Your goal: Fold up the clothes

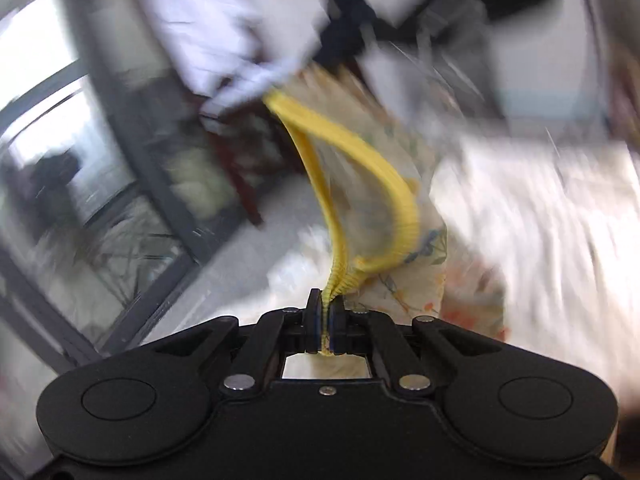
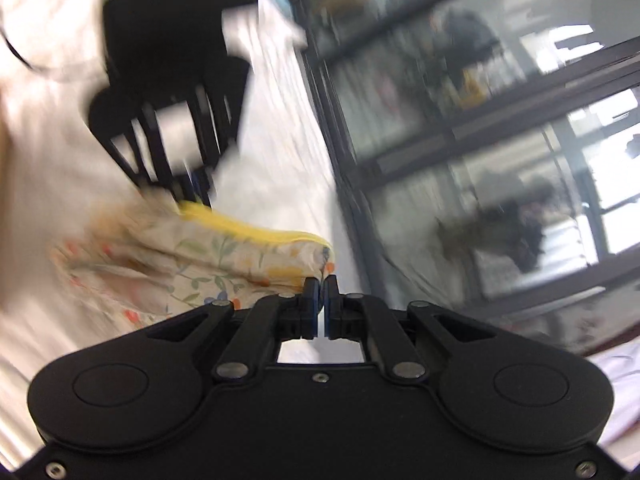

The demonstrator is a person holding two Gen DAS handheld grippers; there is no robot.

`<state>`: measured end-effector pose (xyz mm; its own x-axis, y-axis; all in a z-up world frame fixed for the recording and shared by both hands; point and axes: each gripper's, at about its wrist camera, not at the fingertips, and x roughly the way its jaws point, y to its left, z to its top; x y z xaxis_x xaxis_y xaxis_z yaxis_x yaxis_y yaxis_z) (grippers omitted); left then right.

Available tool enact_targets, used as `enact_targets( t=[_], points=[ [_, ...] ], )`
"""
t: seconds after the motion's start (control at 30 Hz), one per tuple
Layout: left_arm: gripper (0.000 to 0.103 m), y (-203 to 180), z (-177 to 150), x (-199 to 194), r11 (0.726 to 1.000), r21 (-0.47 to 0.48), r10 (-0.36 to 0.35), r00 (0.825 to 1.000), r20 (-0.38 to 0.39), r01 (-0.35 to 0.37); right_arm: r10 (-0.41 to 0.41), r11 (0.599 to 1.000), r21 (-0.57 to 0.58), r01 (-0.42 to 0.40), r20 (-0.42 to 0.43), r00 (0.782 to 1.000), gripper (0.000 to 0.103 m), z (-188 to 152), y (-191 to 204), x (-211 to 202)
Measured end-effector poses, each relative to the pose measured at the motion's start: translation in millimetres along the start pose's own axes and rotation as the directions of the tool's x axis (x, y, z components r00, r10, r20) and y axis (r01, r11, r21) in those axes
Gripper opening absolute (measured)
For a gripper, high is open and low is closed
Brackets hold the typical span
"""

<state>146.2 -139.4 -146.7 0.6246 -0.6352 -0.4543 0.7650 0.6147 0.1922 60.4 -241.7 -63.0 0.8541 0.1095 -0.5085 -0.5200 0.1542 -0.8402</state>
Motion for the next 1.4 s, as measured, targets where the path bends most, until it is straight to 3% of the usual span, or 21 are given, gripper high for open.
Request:
enact_targets(
  t=[0.03,0.1,0.2,0.23,0.33,0.43,0.47,0.5,0.57,0.6,0.67,0.73,0.8,0.9,0.97,1.03,1.13,1.23,1.27,1.33,1.4],
  points=[
    [0.003,10.6,12.6,1.5,0.991,-0.134,0.009,0.999,0.037,-0.004,-0.051,0.998,-0.044,0.051,-0.001,0.999,0.002,7.1,-12.5,10.8],
    [0.003,29.5,22.3,-2.6,0.929,-0.369,0.014,0.997,0.075,0.015,-0.139,0.983,-0.121,0.141,0.025,0.99,0.002,26.6,-36.4,34.3],
    [0.003,55.2,-3.6,-22.6,0.771,-0.637,0.05,0.994,0.099,0.024,-0.142,0.969,-0.179,0.17,0.162,0.977,0.003,76.0,-43.3,74.4],
    [0.003,63.3,-20.9,-30.3,0.702,-0.713,0.086,0.993,0.084,-0.001,-0.116,0.97,-0.188,0.154,0.201,0.973,0.003,89.5,-39.5,85.0],
    [0.003,79.0,-96.0,-52.8,0.438,-0.883,0.206,0.975,-0.083,-0.168,0.109,0.973,-0.229,-0.035,0.324,0.94,0.003,157.7,15.9,135.5],
    [0.007,78.8,-177.1,-57.5,0.201,-0.931,0.202,0.943,-0.266,-0.306,0.345,0.932,-0.243,-0.271,0.35,0.871,0.011,212.4,78.6,185.7],
    [0.021,75.7,-206.8,-56.2,0.135,-0.923,0.169,0.927,-0.336,-0.359,0.425,0.901,-0.243,-0.359,0.324,0.846,0.031,227.9,109.5,205.4],
    [0.041,71.4,-230.6,-53.8,0.102,-0.899,0.125,0.902,-0.413,-0.425,0.491,0.869,-0.23,-0.439,0.283,0.824,0.048,239.7,141.4,220.2],
    [0.052,57.2,-276.3,-54.4,0.06,-0.825,0.014,0.827,-0.562,-0.562,0.551,0.834,-0.2,-0.515,0.243,0.798,0.053,246.6,175.3,225.4],
    [0.053,49.8,-294.3,-58.4,0.046,-0.805,-0.026,0.805,-0.593,-0.592,0.58,0.815,-0.18,-0.551,0.251,0.775,0.054,241.7,182.3,222.7],
    [0.06,38.7,-315.6,-69.2,0.055,-0.791,-0.081,0.787,-0.611,-0.609,0.606,0.793,-0.131,-0.594,0.26,0.752,0.07,222.2,176.4,214.7],
    [0.065,32.6,-322.6,-79.3,0.107,-0.775,-0.07,0.773,-0.63,-0.622,0.594,0.788,-0.002,-0.616,0.267,0.759,0.082,191.5,153.5,207.1],
    [0.068,31.3,-320.6,-89.7,0.216,-0.732,0.013,0.751,-0.66,-0.647,0.604,0.749,0.136,-0.649,0.265,0.752,0.083,163.9,125.3,212.3],
    [0.07,33.9,-298.7,-91.0,0.397,-0.617,0.161,0.714,-0.682,-0.679,0.63,0.622,0.389,-0.679,0.265,0.73,0.082,118.6,115.8,214.4],
    [0.075,41.2,-278.1,-80.4,0.541,-0.469,0.285,0.677,-0.679,-0.698,0.656,0.54,0.477,-0.693,0.277,0.702,0.077,103.9,155.9,210.3],
    [0.079,47.2,-267.7,-84.2,0.631,-0.316,0.382,0.639,-0.668,-0.708,0.674,0.521,0.485,-0.703,0.272,0.687,0.061,104.0,207.1,207.8],
    [0.082,48.6,-259.1,-77.8,0.702,-0.156,0.457,0.608,-0.649,-0.695,0.685,0.501,0.512,-0.697,0.257,0.682,0.052,118.3,270.4,220.4],
    [0.09,44.5,-257.7,-67.7,0.766,-0.053,0.478,0.622,-0.62,-0.641,0.693,0.44,0.598,-0.67,0.248,0.677,0.033,128.9,301.4,243.0],
    [0.091,40.6,-259.1,-63.1,0.786,-0.008,0.487,0.627,-0.608,-0.618,0.69,0.427,0.625,-0.653,0.242,0.682,0.002,130.4,307.8,250.0],
    [0.092,32.5,-262.1,-54.4,0.816,0.08,0.503,0.636,-0.586,-0.572,0.697,0.38,0.661,-0.646,0.255,0.671,0.0,119.9,305.7,252.4],
    [0.092,19.3,-269.6,-41.7,0.838,0.179,0.519,0.65,-0.555,-0.516,0.677,0.393,0.661,-0.639,0.262,0.687,0.0,104.5,296.4,239.3]
  ],
)
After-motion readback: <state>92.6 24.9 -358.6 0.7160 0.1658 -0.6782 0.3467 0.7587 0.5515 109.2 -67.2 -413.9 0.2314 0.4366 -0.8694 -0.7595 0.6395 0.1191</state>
